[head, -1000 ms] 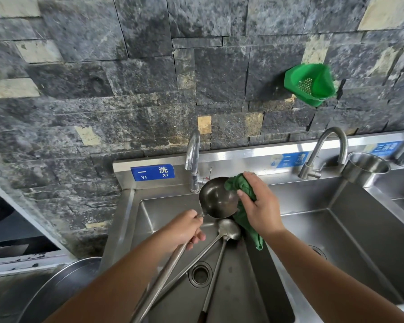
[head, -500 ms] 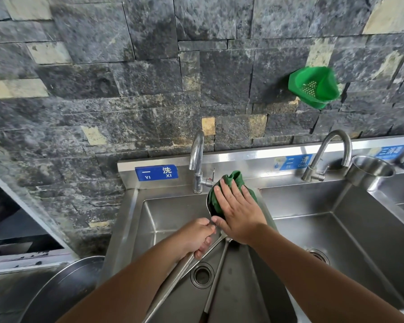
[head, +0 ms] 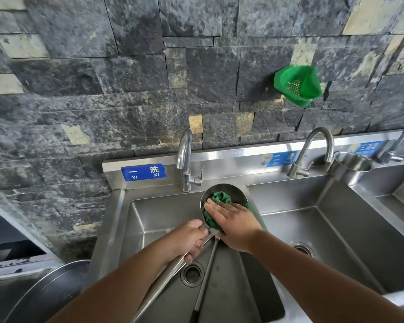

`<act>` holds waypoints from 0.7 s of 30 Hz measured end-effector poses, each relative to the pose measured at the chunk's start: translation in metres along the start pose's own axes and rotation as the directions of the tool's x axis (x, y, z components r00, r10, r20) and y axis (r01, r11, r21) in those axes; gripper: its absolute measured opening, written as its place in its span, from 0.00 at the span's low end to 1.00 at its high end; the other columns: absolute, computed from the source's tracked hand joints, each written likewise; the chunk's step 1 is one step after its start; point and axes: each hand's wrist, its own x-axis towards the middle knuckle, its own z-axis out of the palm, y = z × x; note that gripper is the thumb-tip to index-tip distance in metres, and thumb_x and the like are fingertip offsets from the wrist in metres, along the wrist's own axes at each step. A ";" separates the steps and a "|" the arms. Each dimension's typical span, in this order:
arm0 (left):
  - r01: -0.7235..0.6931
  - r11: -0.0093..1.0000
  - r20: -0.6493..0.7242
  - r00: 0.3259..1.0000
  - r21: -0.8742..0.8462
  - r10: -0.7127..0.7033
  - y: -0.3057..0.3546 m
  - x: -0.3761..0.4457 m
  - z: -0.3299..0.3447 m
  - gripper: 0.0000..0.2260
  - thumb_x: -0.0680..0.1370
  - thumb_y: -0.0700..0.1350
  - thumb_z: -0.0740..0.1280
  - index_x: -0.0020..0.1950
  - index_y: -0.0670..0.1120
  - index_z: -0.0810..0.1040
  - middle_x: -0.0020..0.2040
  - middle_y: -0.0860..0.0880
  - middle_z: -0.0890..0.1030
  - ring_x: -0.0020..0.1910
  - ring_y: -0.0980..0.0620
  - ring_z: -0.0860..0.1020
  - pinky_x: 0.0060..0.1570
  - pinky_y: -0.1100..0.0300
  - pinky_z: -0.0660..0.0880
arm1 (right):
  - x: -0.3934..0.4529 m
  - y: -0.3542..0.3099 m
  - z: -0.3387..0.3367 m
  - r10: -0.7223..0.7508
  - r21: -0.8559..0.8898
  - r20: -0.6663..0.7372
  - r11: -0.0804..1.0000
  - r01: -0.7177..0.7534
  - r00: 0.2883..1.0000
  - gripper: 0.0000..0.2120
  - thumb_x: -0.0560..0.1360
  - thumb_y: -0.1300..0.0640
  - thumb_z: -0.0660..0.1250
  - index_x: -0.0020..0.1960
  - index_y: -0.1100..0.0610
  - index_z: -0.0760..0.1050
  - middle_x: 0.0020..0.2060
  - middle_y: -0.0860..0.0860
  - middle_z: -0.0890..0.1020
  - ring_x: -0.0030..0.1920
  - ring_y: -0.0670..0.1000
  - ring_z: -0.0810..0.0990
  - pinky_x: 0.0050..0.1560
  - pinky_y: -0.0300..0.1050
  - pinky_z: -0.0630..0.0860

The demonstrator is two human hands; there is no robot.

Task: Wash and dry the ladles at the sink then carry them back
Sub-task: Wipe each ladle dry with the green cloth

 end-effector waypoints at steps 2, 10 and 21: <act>0.000 1.000 -0.007 1.000 0.011 0.000 -0.001 0.000 0.003 0.06 0.84 0.44 0.55 0.47 0.47 0.65 0.26 0.53 0.65 0.21 0.57 0.60 0.22 0.69 0.60 | -0.004 0.003 0.006 -0.006 0.036 -0.014 0.999 0.007 1.000 0.40 0.63 0.46 0.75 0.73 0.50 0.68 0.69 0.47 0.75 0.59 0.49 0.82 0.55 0.46 0.79; -0.053 0.996 -0.042 0.998 0.073 0.057 -0.005 0.003 -0.001 0.08 0.83 0.42 0.56 0.44 0.46 0.63 0.29 0.51 0.66 0.21 0.56 0.61 0.22 0.65 0.60 | -0.024 0.008 0.021 -0.086 0.089 -0.028 0.992 0.088 0.996 0.28 0.63 0.55 0.69 0.64 0.50 0.75 0.51 0.46 0.84 0.44 0.53 0.84 0.40 0.44 0.81; -0.202 0.979 -0.124 0.971 0.039 0.206 -0.010 0.015 -0.013 0.05 0.83 0.45 0.60 0.49 0.44 0.70 0.33 0.50 0.73 0.25 0.55 0.65 0.20 0.63 0.62 | -0.080 0.067 0.072 0.182 0.052 0.271 0.978 -0.203 0.945 0.30 0.74 0.47 0.66 0.75 0.45 0.63 0.66 0.45 0.75 0.64 0.52 0.76 0.60 0.49 0.76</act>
